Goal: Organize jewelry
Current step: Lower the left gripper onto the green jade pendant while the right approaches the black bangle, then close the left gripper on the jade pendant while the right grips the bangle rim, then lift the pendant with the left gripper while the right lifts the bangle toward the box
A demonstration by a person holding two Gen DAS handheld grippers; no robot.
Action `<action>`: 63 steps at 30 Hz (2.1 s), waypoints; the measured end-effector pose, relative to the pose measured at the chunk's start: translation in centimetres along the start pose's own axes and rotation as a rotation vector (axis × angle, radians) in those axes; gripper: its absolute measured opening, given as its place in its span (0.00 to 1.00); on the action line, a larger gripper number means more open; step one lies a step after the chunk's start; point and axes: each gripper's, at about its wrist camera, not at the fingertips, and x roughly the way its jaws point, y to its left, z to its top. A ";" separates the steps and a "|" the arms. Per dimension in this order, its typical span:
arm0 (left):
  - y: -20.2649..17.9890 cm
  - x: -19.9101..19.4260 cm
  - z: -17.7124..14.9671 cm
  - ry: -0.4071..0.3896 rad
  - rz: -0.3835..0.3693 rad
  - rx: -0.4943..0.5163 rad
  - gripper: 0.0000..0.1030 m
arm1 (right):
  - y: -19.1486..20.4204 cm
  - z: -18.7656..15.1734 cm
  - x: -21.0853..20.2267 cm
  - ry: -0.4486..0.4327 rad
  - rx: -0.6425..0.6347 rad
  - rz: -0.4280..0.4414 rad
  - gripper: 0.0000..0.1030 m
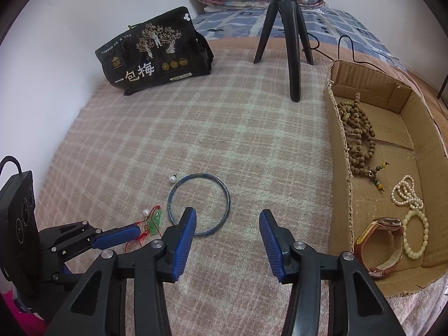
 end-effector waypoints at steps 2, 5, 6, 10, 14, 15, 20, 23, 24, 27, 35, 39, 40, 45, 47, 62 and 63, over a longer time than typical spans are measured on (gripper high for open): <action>0.1 0.4 0.2 0.002 0.010 -0.002 0.26 | -0.1 0.1 0.3 0.005 0.000 0.005 0.44; 0.2 0.9 0.4 0.004 0.019 -0.004 0.26 | -0.2 0.3 0.7 0.011 0.003 0.010 0.43; 0.2 1.1 0.4 0.005 0.024 -0.001 0.26 | -0.3 0.4 0.9 0.014 0.007 0.017 0.41; -0.2 1.7 0.4 0.006 0.055 0.017 0.26 | -0.5 0.7 2.0 0.036 0.020 0.035 0.39; -0.4 2.0 0.3 -0.006 0.070 0.033 0.24 | -0.4 1.0 3.5 0.061 0.018 0.014 0.37; -0.4 2.0 0.3 -0.010 0.077 0.038 0.22 | -0.3 1.0 3.7 0.062 0.019 0.009 0.37; -0.1 1.9 0.1 -0.026 0.081 0.049 0.15 | 0.5 1.1 4.0 0.032 -0.006 0.014 0.40; -0.3 1.9 0.0 -0.036 0.090 0.062 0.15 | 1.5 1.0 4.1 0.020 -0.043 -0.003 0.69; -0.4 1.9 -0.1 -0.042 0.097 0.068 0.15 | 1.8 1.0 4.1 0.016 -0.049 -0.008 0.79; -0.4 1.6 -0.5 -0.047 0.101 0.076 0.15 | 2.6 0.8 4.3 0.019 -0.083 0.003 0.81; 0.9 0.3 -1.9 -0.045 0.091 0.067 0.15 | 3.7 0.5 5.3 0.046 -0.135 -0.030 0.81; 1.4 -0.1 -2.2 -0.043 0.084 0.058 0.15 | 4.2 0.6 5.8 0.059 -0.146 -0.043 0.82; 1.5 -0.2 -2.3 -0.043 0.081 0.055 0.15 | 4.3 0.6 5.9 0.062 -0.151 -0.048 0.82; 1.5 -0.4 -2.6 -0.046 0.082 0.064 0.15 | 5.0 0.6 6.4 0.075 -0.199 -0.093 0.81; 1.7 -0.5 -2.6 -0.045 0.083 0.062 0.15 | 5.0 0.7 6.5 0.079 -0.212 -0.100 0.79; 2.0 -2.2 -3.0 -0.060 0.052 -0.010 0.15 | 5.0 -0.4 4.1 0.035 -0.202 -0.090 0.71; 1.9 -2.5 -3.1 -0.063 0.052 -0.009 0.15 | 5.0 -0.5 3.7 0.028 -0.197 -0.085 0.71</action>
